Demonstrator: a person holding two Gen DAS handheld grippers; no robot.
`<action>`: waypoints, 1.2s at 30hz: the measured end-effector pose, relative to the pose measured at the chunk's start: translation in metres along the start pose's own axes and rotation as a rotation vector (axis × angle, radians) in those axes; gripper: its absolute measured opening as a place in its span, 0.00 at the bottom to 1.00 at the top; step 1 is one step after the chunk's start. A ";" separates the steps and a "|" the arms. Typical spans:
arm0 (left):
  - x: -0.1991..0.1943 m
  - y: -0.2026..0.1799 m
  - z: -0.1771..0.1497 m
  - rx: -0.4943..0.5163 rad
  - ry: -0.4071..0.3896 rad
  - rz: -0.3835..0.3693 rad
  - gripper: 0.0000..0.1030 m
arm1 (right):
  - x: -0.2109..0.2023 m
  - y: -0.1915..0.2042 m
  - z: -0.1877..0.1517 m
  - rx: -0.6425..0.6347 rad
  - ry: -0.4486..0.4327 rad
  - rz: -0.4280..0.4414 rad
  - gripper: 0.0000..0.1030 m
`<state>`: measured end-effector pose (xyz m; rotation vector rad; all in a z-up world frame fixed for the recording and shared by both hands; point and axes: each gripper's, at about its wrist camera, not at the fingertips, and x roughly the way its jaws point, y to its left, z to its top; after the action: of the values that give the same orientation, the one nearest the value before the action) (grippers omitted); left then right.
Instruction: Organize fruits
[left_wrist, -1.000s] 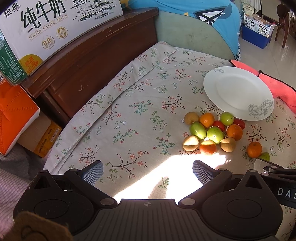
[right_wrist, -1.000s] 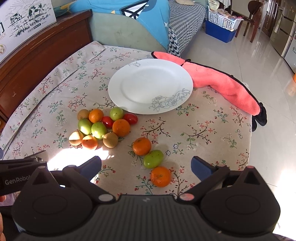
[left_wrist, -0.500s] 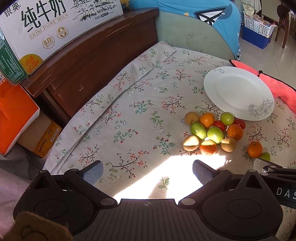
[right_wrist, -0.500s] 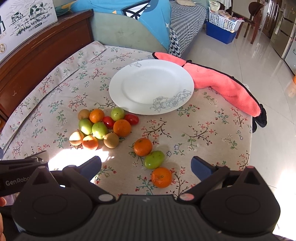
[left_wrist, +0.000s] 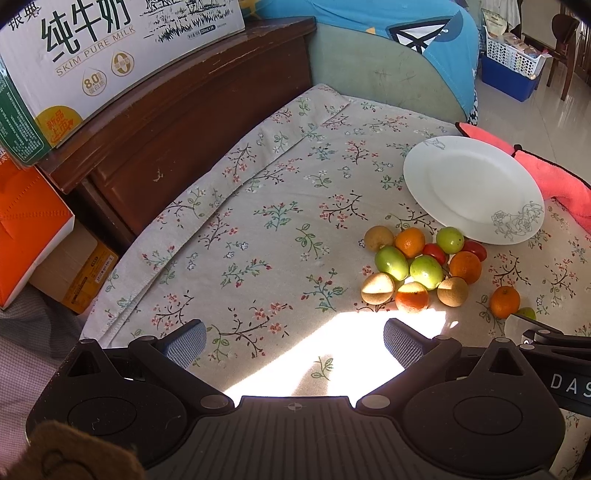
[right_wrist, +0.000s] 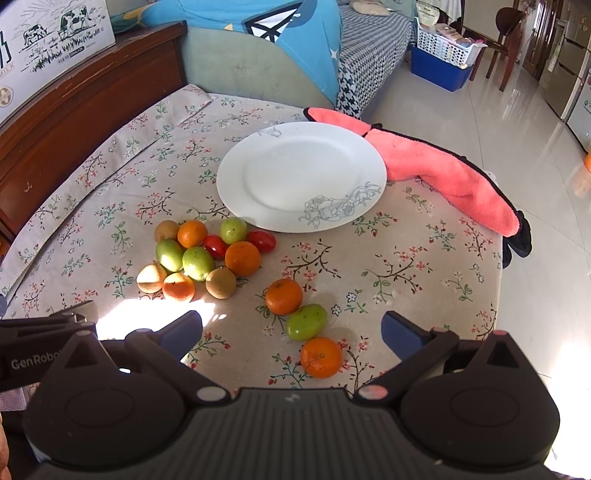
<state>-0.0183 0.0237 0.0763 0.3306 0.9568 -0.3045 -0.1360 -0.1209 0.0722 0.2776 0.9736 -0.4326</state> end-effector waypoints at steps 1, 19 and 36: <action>0.000 0.000 0.000 -0.003 -0.006 -0.010 0.99 | -0.001 0.000 0.000 -0.001 -0.009 -0.001 0.99; 0.014 0.024 0.011 0.054 -0.071 -0.124 1.00 | -0.001 -0.064 0.003 0.093 -0.102 0.141 0.99; 0.024 0.004 0.001 0.220 -0.090 -0.219 1.00 | 0.020 -0.077 -0.018 -0.053 -0.028 0.220 0.85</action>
<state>-0.0033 0.0248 0.0573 0.4100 0.8735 -0.6223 -0.1757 -0.1860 0.0428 0.3256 0.9143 -0.2087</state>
